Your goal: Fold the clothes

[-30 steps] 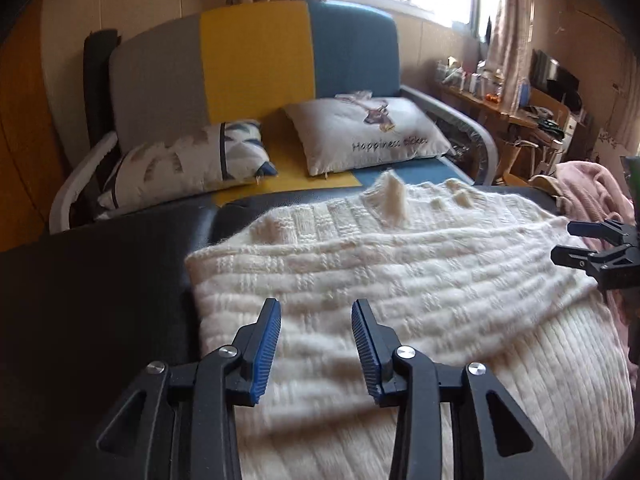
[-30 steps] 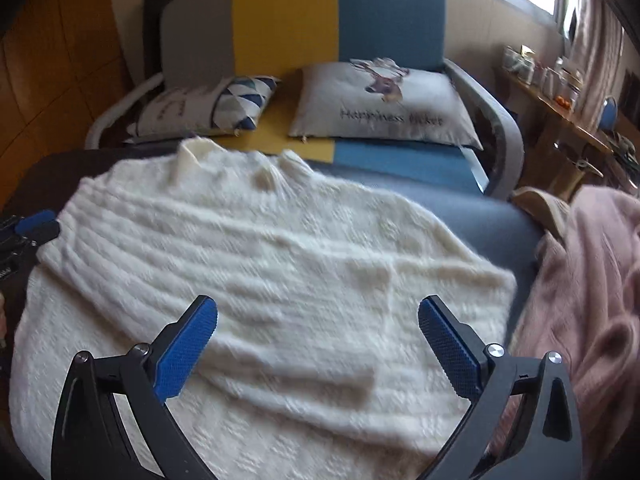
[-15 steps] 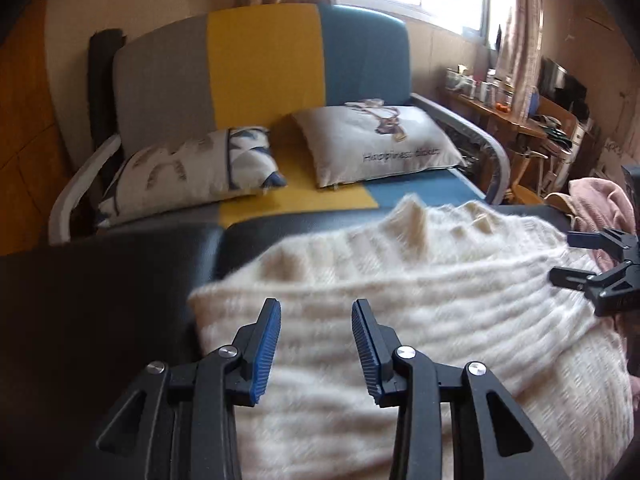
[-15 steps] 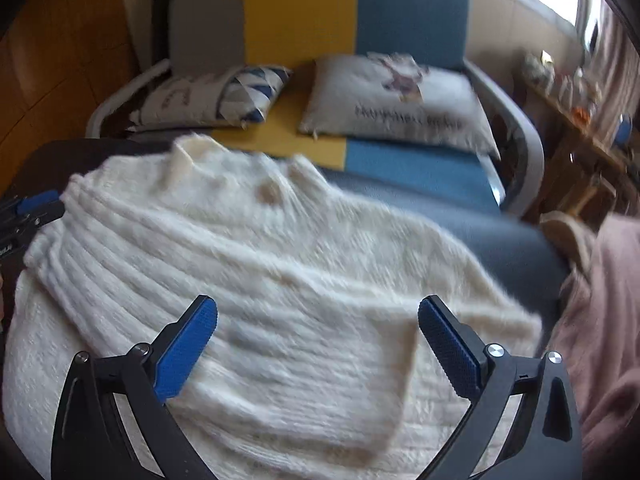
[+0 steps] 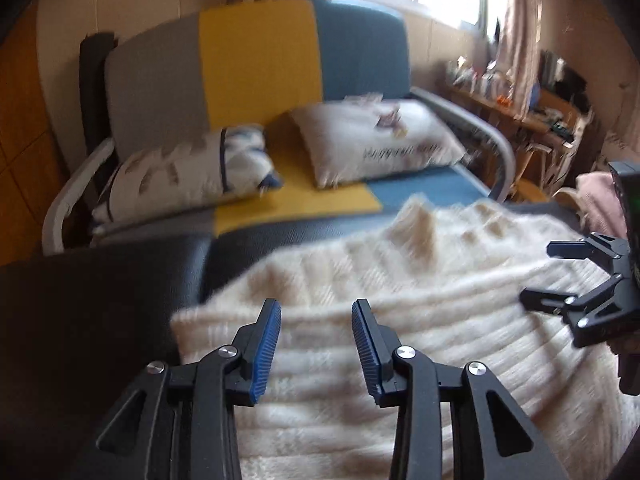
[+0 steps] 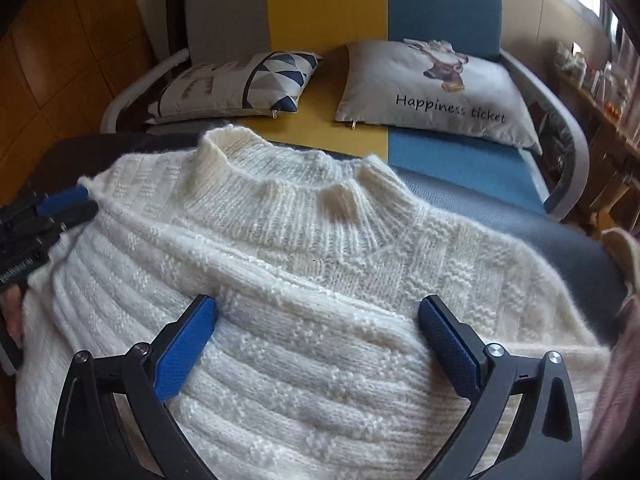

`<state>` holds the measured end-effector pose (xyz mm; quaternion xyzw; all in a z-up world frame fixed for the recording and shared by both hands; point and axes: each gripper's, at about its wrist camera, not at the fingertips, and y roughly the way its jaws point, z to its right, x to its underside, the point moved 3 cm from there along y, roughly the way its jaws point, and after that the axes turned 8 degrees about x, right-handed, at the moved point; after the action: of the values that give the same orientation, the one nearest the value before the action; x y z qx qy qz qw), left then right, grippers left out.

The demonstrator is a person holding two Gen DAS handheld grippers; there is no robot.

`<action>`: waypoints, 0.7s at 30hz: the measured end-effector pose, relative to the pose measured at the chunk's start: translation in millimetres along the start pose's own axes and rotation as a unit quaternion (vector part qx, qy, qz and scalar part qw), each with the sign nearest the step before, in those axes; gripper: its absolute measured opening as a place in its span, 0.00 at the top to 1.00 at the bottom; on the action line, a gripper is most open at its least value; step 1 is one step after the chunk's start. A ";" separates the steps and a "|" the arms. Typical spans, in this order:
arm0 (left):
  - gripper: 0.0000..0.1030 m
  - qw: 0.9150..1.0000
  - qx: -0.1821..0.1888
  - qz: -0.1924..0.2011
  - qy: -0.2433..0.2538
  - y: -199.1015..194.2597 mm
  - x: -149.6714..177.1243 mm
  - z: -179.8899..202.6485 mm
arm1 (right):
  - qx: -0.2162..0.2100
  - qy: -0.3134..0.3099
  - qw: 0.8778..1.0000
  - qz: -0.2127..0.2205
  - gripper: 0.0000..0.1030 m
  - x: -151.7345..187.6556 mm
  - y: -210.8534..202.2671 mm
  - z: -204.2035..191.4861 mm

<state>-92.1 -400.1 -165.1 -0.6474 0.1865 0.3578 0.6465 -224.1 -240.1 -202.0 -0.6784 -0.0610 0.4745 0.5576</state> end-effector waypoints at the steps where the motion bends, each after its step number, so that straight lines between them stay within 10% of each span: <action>1: 0.63 1.000 -0.002 -0.003 0.008 3.5 -3.4 3.5 | 0.004 -0.009 1.000 0.011 0.02 -3.6 -6.6 -3.4; 11: 0.63 0.999 -0.019 -0.045 -0.009 39.2 -1.0 -7.1 | -0.015 0.026 0.999 -0.015 0.02 -10.0 28.8 0.3; 18: 0.63 1.000 -0.015 0.006 -0.004 -1.1 0.9 -10.8 | 0.006 0.006 1.000 0.013 0.03 -0.7 -23.3 13.7; 21: 0.63 0.998 -0.045 -0.041 0.007 19.7 10.9 -16.8 | 0.040 0.027 0.999 -0.012 0.03 16.1 -24.6 47.4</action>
<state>-94.9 -415.9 -188.2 -0.6856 0.1474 0.3344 0.6296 -238.1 -188.0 -187.8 -0.6676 -0.0349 0.4515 0.5910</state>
